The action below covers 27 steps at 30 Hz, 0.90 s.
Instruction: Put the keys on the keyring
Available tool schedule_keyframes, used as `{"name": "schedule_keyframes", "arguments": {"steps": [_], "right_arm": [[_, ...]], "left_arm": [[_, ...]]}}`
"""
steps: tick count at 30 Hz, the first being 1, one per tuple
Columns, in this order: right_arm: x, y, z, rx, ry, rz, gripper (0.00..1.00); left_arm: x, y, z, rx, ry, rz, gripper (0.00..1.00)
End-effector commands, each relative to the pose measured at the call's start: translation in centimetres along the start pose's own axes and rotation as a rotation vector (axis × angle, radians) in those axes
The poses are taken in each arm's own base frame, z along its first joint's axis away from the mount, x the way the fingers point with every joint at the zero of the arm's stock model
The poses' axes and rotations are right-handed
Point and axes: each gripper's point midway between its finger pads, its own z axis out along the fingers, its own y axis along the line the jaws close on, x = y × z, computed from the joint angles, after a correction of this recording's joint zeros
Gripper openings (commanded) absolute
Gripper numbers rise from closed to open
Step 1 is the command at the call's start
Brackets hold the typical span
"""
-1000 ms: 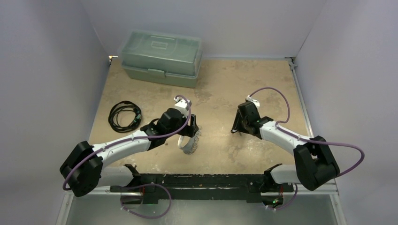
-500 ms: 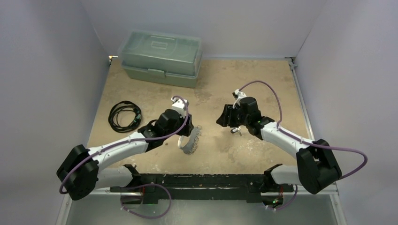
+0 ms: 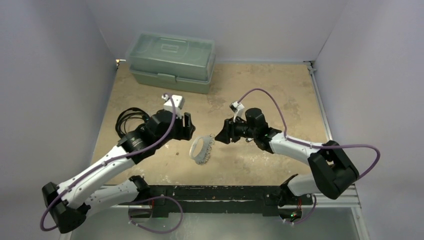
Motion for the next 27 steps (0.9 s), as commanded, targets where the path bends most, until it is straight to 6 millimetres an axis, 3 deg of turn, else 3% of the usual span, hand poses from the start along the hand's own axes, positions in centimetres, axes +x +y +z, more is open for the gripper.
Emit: {"name": "schedule_keyframes", "arguments": {"steps": [1, 6, 17, 27], "right_arm": [[-1.8, 0.5, 1.3, -0.046, -0.033, -0.078, 0.50], [-1.5, 0.6, 2.7, -0.080, 0.009, -0.071, 0.45], [-0.5, 0.3, 4.0, -0.048, 0.047, -0.085, 0.39], [-1.7, -2.0, 5.2, 0.085, 0.035, -0.091, 0.35]], "left_arm": [[0.1, 3.6, -2.9, -0.129, -0.033, 0.068, 0.60], [0.9, 2.1, -2.4, -0.037, -0.010, 0.072, 0.61], [1.5, 2.2, -2.0, -0.048, 0.022, 0.083, 0.61], [1.6, 2.2, -1.9, -0.046, 0.025, 0.085, 0.61]]}}
